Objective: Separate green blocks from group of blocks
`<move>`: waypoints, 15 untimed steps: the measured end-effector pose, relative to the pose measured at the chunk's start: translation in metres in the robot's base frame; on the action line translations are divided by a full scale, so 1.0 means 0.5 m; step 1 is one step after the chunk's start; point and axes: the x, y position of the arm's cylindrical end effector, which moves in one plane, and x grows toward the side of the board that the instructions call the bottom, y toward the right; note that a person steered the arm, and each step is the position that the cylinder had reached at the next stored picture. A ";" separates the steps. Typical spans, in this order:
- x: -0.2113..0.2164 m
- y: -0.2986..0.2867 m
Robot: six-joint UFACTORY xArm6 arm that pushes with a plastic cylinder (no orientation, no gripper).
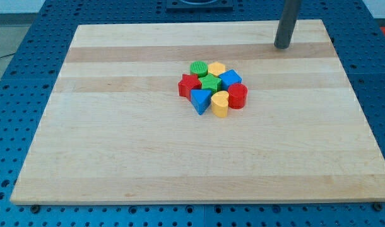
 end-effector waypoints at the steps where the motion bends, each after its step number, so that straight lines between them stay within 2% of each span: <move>1: 0.104 0.013; 3: 0.223 -0.090; 4: 0.251 -0.120; 6: 0.369 -0.149; 7: 0.390 -0.164; 12: 0.324 -0.197; 15: 0.284 -0.291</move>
